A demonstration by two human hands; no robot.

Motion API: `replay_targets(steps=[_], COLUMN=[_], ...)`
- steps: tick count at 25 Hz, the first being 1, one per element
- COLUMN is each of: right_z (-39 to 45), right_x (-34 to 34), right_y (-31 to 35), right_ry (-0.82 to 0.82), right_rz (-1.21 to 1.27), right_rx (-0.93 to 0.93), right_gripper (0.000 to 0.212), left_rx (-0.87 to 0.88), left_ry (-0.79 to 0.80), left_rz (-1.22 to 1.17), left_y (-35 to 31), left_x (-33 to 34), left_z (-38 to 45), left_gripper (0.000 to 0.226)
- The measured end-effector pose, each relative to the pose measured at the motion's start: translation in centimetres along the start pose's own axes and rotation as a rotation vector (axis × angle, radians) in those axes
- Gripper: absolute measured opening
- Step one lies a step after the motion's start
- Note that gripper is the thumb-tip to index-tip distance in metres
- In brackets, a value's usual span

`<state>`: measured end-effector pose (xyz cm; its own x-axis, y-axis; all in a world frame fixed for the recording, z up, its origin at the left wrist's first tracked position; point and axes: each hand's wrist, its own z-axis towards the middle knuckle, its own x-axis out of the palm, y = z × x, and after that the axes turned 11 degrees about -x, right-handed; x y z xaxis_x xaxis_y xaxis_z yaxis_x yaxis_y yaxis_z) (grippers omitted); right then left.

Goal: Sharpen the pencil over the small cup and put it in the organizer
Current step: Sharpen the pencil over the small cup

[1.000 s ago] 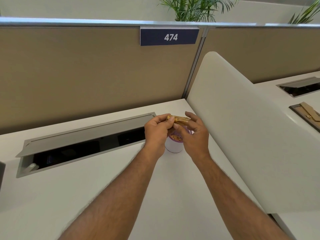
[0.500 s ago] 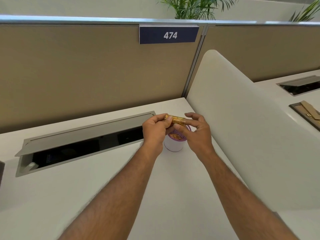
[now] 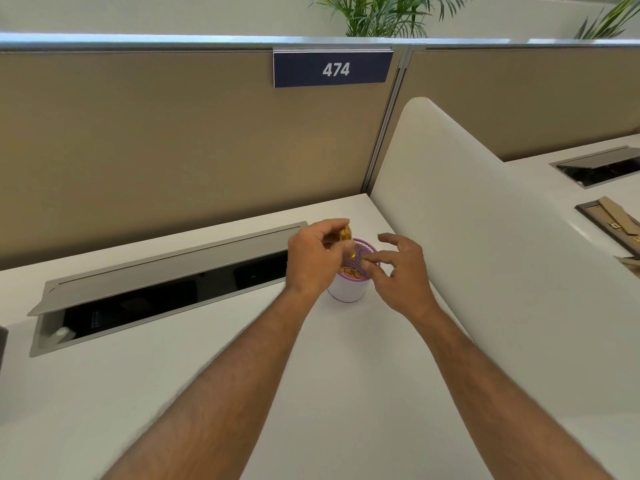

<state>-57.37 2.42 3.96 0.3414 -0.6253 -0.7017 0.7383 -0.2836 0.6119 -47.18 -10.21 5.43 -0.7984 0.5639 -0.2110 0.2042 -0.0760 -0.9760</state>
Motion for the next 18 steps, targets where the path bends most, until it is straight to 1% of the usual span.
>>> replay_targets(steps=[2, 3, 4, 5, 7, 8, 10, 13, 16, 18], right_z=[-0.1, -0.2, -0.4, -0.6, -1.1, -1.4, -1.7, -2.0, -1.9, -2.0], right_x=[0.1, 0.1, 0.0, -0.1, -0.2, -0.2, -0.2, 0.0, 0.1, 0.3], right_y=[0.2, 0.3, 0.3, 0.5, 1.0, 1.3, 1.8, 1.7, 1.7, 1.5], right_ry=[-0.060, -0.112, -0.161, -0.186, -0.167, -0.152, -0.123, -0.099, -0.116, -0.107], right_rz=[-0.096, -0.123, -0.143, -0.157, -0.169, -0.169, -0.203, -0.308, -0.245, -0.200], right_rx=[-0.097, -0.137, -0.181, -0.225, -0.279, -0.284, -0.307, -0.348, -0.315, -0.289], right_gripper=[0.014, 0.017, 0.025, 0.038, 0.068, 0.076, 0.072, 0.065, 0.063, 0.062], left_rx=[0.056, 0.063, 0.059, 0.051, 0.034, 0.031, 0.026, 0.041, 0.055, 0.056], left_ry=[0.055, 0.073, 0.089, 0.101, 0.115, 0.117, 0.118, 0.121, 0.093, 0.094], left_rz=[0.085, 0.110, 0.127, 0.143, 0.168, 0.169, 0.152, 0.116, 0.108, 0.042], left_y=[0.2, 0.3, 0.4, 0.5, 0.5, 0.5, 0.4, 0.5, 0.5, 0.5], left_x=[0.4, 0.5, 0.6, 0.7, 0.9, 1.0, 1.1, 1.1, 0.9, 0.8], left_z=[-0.4, -0.5, -0.6, -0.8, -1.0, -1.0, -1.1, -1.1, -1.2, -1.0], left_gripper=[0.039, 0.044, 0.050, 0.057, 0.070, 0.074, 0.077, 0.075, 0.070, 0.065])
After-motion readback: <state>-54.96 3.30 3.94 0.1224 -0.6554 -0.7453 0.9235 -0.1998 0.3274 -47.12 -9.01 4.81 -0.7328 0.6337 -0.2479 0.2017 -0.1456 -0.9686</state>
